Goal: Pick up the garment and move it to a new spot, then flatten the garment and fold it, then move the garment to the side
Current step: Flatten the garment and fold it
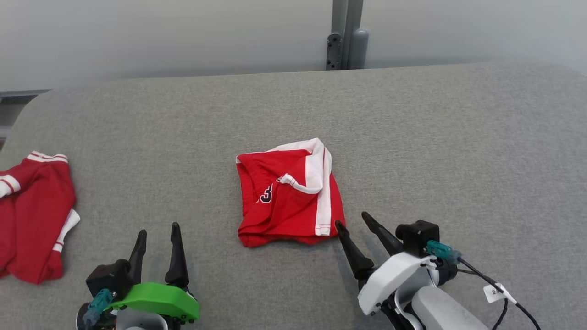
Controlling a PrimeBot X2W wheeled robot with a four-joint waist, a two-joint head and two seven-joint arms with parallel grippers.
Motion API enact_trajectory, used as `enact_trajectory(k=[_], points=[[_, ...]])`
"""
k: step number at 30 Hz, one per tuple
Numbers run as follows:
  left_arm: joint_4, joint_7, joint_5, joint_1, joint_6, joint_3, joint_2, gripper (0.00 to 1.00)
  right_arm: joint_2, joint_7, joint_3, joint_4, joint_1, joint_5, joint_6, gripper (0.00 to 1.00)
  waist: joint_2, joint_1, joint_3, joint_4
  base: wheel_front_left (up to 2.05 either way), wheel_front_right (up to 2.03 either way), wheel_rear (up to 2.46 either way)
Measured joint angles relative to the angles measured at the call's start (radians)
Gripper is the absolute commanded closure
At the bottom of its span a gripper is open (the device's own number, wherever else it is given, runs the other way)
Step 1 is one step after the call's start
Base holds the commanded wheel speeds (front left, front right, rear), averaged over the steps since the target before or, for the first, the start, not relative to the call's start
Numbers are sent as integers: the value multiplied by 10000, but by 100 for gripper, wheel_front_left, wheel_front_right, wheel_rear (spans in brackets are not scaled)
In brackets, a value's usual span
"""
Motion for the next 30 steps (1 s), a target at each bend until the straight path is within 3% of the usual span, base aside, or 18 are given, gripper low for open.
enact_trajectory(k=[8, 10, 12, 14, 15, 16, 17, 30], points=[[-12, 2, -128, -59, 56, -174, 2, 0, -8, -2, 637, 851, -643, 663, 0, 0, 0, 0, 270, 821, 0, 0, 0], [-23, 2, -159, -60, 61, -171, 4, 0, 0, -2, 679, 968, -714, 748, 0, 4, 0, 0, 334, 980, 0, 0, 0], [-40, 2, -169, -60, 67, -167, 4, 0, -8, -2, 786, 1074, -796, 763, 0, 19, 0, 0, 404, 1116, 0, 0, 0], [-48, 2, -186, -61, 69, -178, 4, 0, -2, -2, 836, 1175, -892, 803, 0, 42, 0, 0, 467, 1198, 0, 0, 0], [-48, 2, -198, -64, 69, -186, 4, 0, -4, -2, 848, 1244, -924, 823, 0, 61, 0, 0, 498, 1231, 0, 0, 0], [-48, 2, -213, -73, 71, -198, 4, 0, -6, -2, 851, 1342, -964, 851, 0, 69, 0, 0, 523, 1261, 0, 0, 0], [-48, 2, -240, -87, 71, -211, 4, 0, -6, -2, 867, 1432, -1005, 882, 0, 100, 0, 0, 540, 1280, 0, 0, 0], [-42, 2, -437, -175, 81, -324, 4, 0, -8, -2, 771, 1538, -1667, 1078, 0, 100, 0, 0, 644, 1466, 0, 0, 0]])
